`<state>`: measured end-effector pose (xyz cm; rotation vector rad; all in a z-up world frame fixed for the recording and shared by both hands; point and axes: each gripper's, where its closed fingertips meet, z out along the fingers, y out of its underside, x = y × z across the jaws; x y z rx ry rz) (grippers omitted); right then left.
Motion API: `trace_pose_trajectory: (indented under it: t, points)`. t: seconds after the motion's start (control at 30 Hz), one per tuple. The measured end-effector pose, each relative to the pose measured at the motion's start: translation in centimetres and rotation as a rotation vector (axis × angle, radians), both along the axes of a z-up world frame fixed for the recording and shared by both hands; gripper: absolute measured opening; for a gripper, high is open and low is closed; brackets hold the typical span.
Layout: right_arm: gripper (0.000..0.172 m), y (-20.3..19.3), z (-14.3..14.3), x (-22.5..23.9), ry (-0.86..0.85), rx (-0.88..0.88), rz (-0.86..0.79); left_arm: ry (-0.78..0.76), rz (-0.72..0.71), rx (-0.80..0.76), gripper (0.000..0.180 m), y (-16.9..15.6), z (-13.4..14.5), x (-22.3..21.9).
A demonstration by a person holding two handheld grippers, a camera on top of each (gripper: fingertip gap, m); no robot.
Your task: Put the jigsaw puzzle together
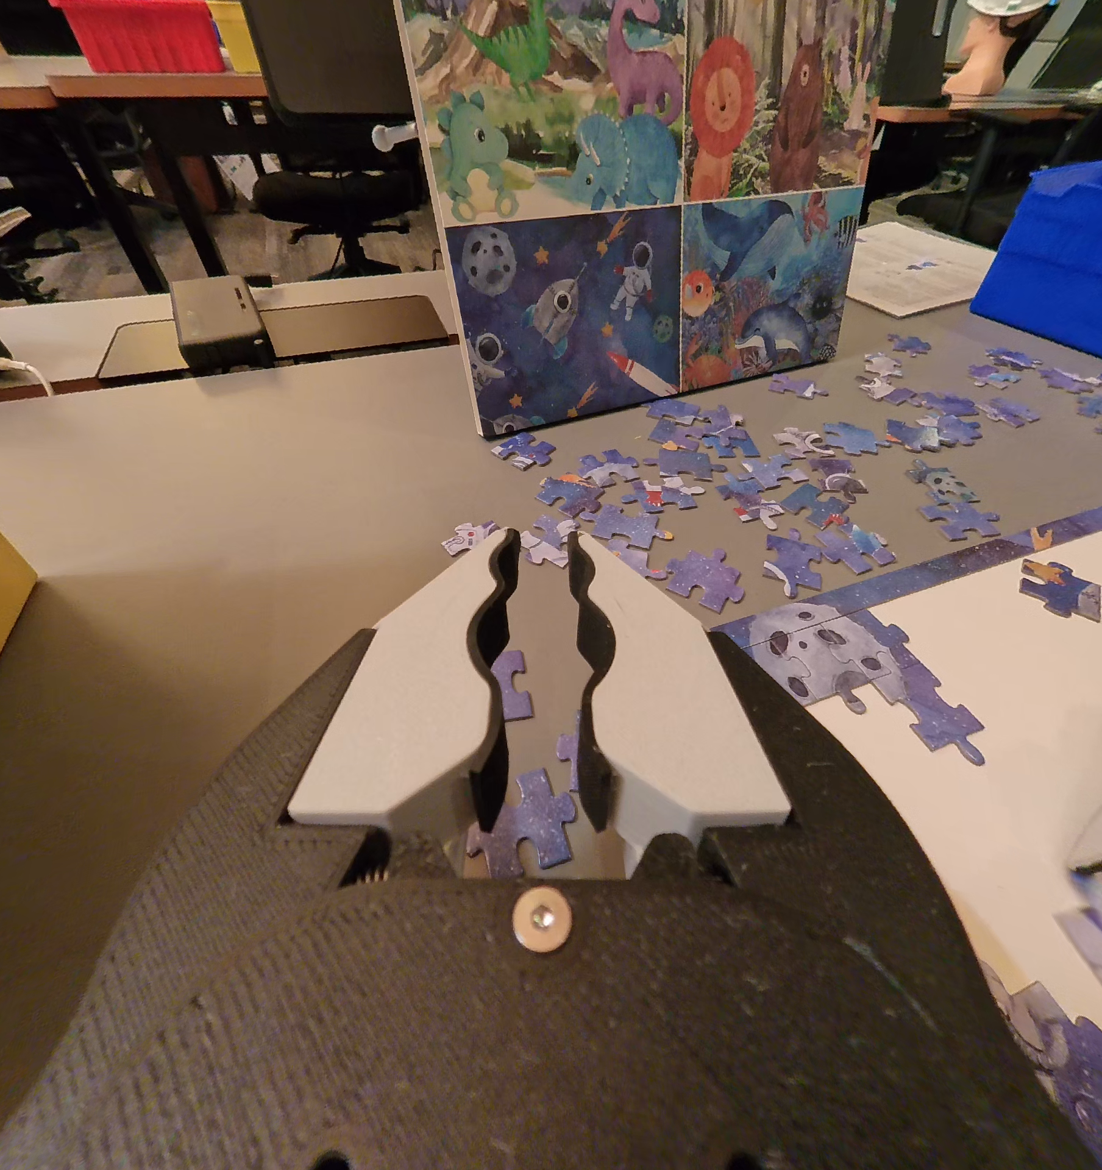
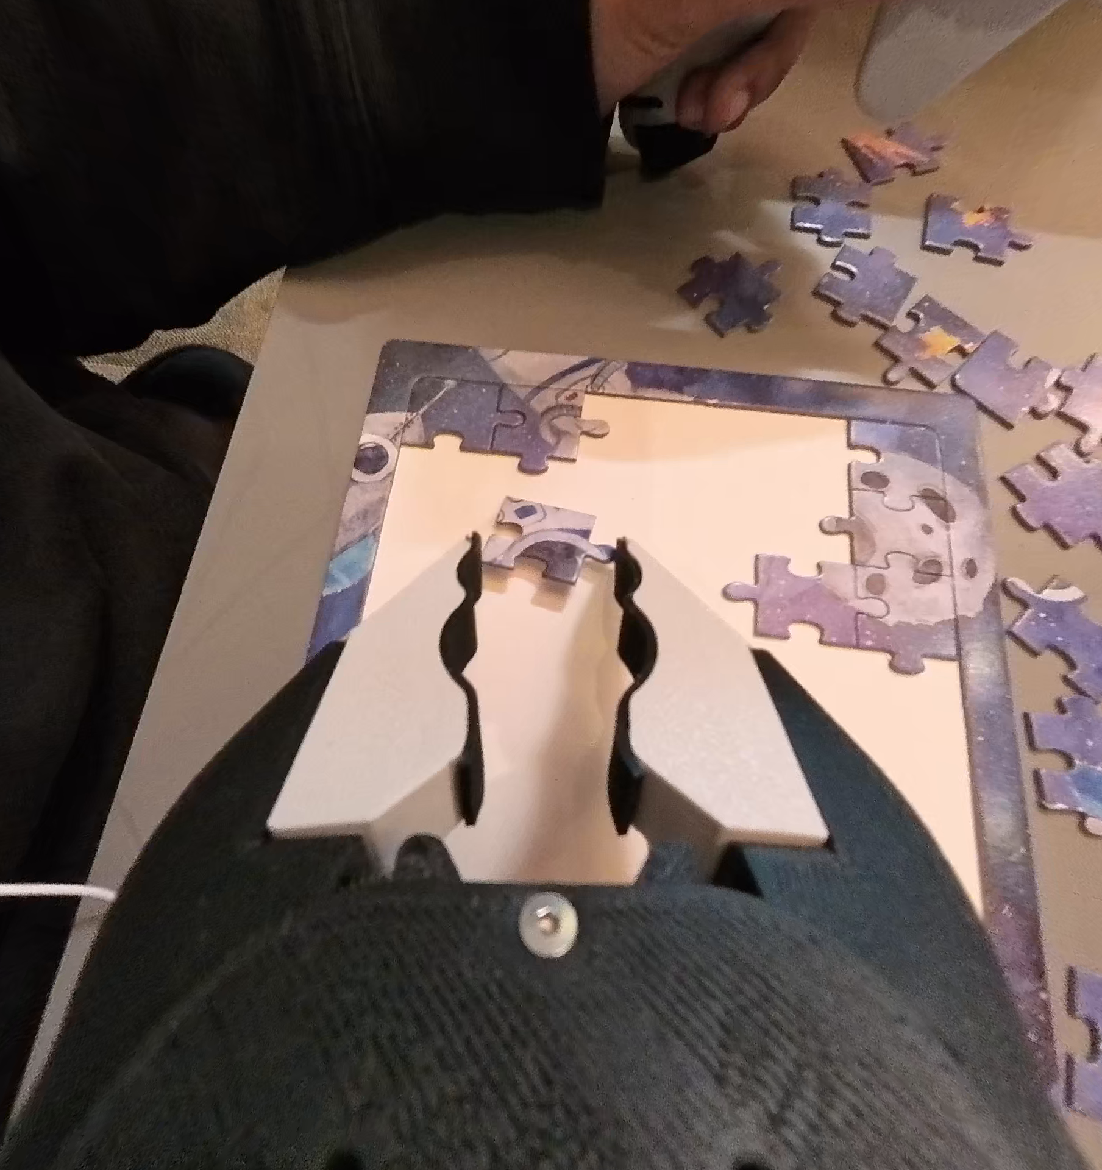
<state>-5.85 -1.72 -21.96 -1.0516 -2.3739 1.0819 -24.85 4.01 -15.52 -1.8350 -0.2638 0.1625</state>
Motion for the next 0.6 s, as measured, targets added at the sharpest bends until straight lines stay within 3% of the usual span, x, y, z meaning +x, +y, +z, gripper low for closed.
trace_pose_trajectory:
  t: [0.1, 0.27, 0.43, 0.6]
  points:
    - [0.028, 0.0, 0.6, -0.9, 0.022, -0.019, -0.013, -0.005, 0.001, 0.001, 0.013, 0.0, 0.0, 0.0]
    - [0.039, 0.3, 0.0, -1.8, -0.004, 0.05, -0.03, -0.007, 0.0, 0.006, 0.013, 0.0, 0.1, 0.0]
    - [0.053, -0.7, 0.1, -1.1, -0.024, -0.009, 0.027, -0.009, -0.004, 0.009, 0.013, 0.0, 0.1, 0.0]
    - [0.052, -0.5, -0.8, -0.9, -0.032, 0.025, 0.046, -0.025, -0.011, 0.014, 0.014, 0.0, 0.1, 0.1]
